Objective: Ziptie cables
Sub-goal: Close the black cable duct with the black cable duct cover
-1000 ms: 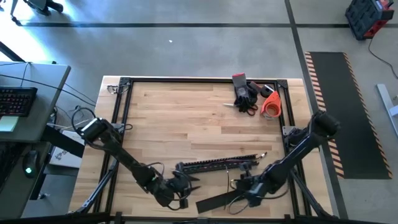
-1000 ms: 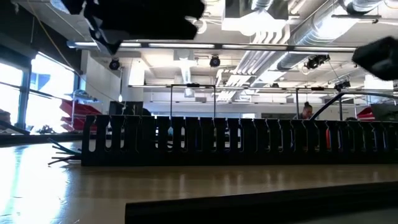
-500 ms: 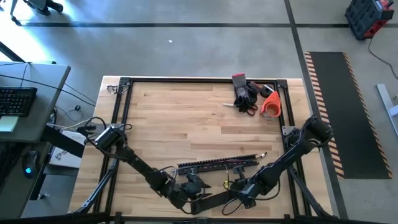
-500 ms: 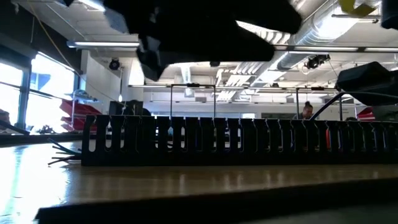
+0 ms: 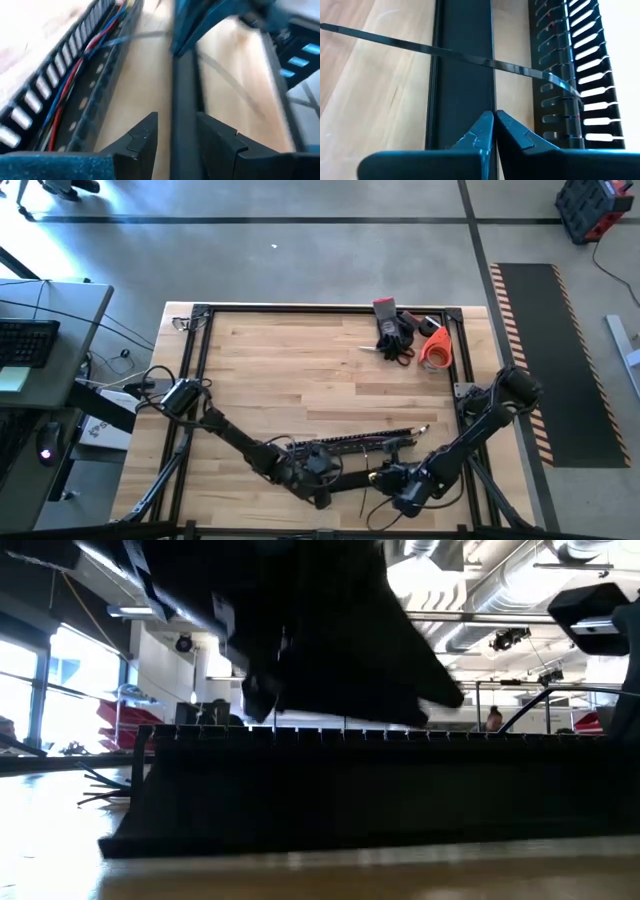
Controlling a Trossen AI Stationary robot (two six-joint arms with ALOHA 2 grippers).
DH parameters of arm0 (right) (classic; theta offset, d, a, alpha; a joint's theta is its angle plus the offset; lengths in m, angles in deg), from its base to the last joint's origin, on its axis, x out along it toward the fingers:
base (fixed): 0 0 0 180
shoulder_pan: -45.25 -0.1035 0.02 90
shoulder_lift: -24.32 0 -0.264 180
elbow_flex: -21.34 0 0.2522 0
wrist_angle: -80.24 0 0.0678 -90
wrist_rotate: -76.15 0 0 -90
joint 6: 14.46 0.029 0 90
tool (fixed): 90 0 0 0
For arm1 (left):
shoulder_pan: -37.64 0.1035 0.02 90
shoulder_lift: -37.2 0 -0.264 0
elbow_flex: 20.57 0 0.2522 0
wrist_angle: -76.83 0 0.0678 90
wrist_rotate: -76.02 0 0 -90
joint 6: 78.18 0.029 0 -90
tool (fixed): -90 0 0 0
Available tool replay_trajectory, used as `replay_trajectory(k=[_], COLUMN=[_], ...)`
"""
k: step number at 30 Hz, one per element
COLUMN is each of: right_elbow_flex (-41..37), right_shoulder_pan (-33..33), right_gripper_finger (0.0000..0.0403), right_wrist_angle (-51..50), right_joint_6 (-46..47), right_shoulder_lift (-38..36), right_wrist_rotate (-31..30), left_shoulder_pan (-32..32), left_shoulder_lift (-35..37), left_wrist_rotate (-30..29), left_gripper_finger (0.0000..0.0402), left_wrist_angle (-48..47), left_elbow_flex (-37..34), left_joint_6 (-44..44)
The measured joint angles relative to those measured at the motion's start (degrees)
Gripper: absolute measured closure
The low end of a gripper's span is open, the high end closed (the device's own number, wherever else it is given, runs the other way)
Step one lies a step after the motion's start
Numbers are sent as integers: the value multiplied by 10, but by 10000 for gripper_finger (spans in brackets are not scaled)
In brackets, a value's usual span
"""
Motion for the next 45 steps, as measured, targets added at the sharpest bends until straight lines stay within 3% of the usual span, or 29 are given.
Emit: replay_trajectory(k=[12, 15, 19, 23, 26, 33, 40, 45], right_elbow_flex=[0, 0, 1, 1, 2, 2, 2, 2], right_shoulder_pan=[-25, -29, -36, -43, -47, -51, -54, -53], right_gripper_finger=[403, 403, 403, 403, 395, 299, 177, 123], right_wrist_angle=[2, 1, 1, 1, -11, -40, -30, -6], right_joint_6=[5, 5, 17, 38, 75, 116, 128, 138], right_shoulder_lift=[-1, -1, -1, -2, -12, -95, -149, -140], right_wrist_rotate=[-75, -89, -100, -93, -83, -49, 40, 82], left_shoulder_pan=[13, 12, 4, -4, -6, -31, -78, -102], left_shoulder_lift=[0, 0, 0, 0, 0, 2, -25, -62], left_wrist_rotate=[127, 133, 130, 116, 101, 10, -106, -211], left_gripper_finger=[286, 290, 322, 385, 392, 399, 401, 401], left_wrist_angle=[-22, -17, -24, -46, -99, -266, -293, -316], left_elbow_flex=[0, 0, 0, 6, 33, 117, 170, 212], left_joint_6=[-52, -52, -52, -25, -2, 82, 238, 342])
